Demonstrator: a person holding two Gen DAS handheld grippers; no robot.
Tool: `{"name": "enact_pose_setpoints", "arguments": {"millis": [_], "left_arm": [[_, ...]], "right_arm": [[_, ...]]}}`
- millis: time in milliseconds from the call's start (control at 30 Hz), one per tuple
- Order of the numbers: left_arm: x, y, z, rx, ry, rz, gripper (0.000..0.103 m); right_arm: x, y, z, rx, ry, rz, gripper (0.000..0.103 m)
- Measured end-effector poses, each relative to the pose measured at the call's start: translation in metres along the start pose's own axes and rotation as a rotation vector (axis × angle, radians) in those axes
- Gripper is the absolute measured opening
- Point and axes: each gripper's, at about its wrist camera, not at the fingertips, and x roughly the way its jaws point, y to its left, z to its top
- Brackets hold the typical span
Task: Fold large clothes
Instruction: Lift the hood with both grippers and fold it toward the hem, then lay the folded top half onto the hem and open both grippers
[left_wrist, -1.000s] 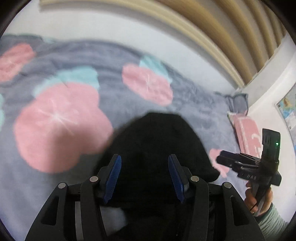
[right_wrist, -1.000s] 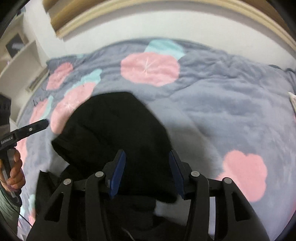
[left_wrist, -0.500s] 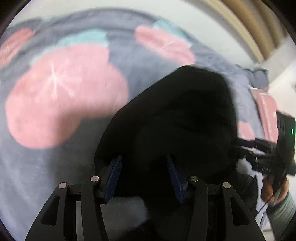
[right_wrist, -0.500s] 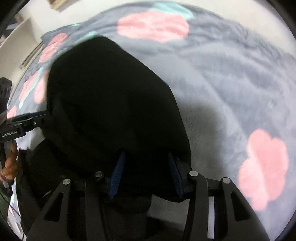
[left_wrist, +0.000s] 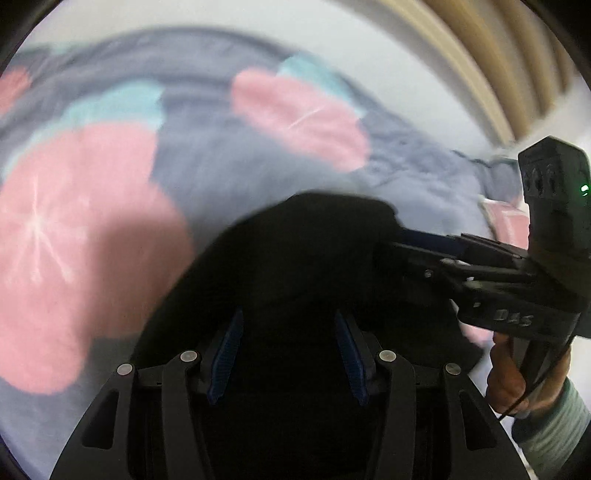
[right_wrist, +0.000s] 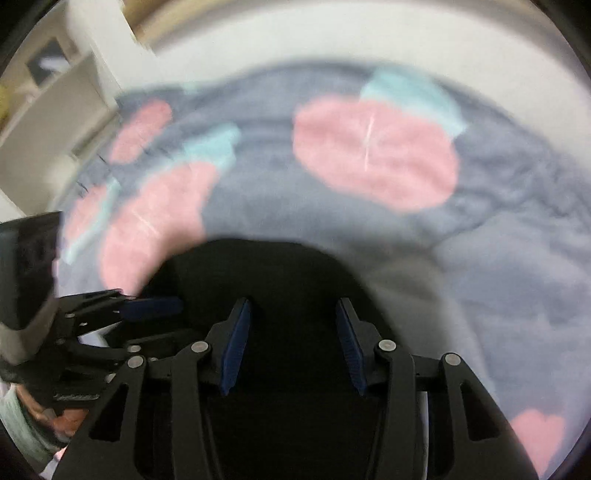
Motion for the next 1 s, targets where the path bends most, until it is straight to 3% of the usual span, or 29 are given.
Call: {"name": "enact_pose_setpoints", "arguments": {"millis": [100,200,300,433,533,600,733,867,1000], "left_arm": [[0.011,0.011,-0.011,-0.014,-0.019,-0.043,0.052],[0.008,0.005,-0.012,0.018,-0.010,-0.016,0.052],[-0.004,-0.005,-0.010,0.046,-0.006,0.007,0.052],[-0.047,-0.016,-0.017,0.092,-0.056,-0.041,0.053],[-0.069,-0.016,-0.029,0.100,-0.077,-0.050,0.053],[-0.070,-0.010,-0.037,0.084,-0.065,-0.050,0.053],[-0.028,0.015,-0.047,0.003,0.036,0.009,0.053],[-0.011,0.021,-0.052,-0.001,0.048,0.005,0.053],[-0.029,0.016,-0.049,0.031,0.032,-0.013,0.053]], "right_arm": [[0.021,-0.013,-0.021,0.029,0.009,0.007,0.049],[0.014,-0.014,-0.026,0.045,0.000,0.015,0.048],[-0.014,-0.018,-0.032,0.042,-0.005,0.035,0.048],[-0.069,-0.009,-0.055,0.008,-0.061,0.039,0.049],[-0.092,-0.006,-0.080,-0.014,-0.052,0.041,0.049],[-0.088,-0.008,-0.097,-0.022,-0.008,0.019,0.049],[-0.040,-0.021,-0.127,0.010,0.139,0.008,0.048],[-0.026,-0.026,-0.133,0.041,0.122,0.023,0.048],[-0.040,-0.029,-0.128,0.063,0.114,0.052,0.048]]}}
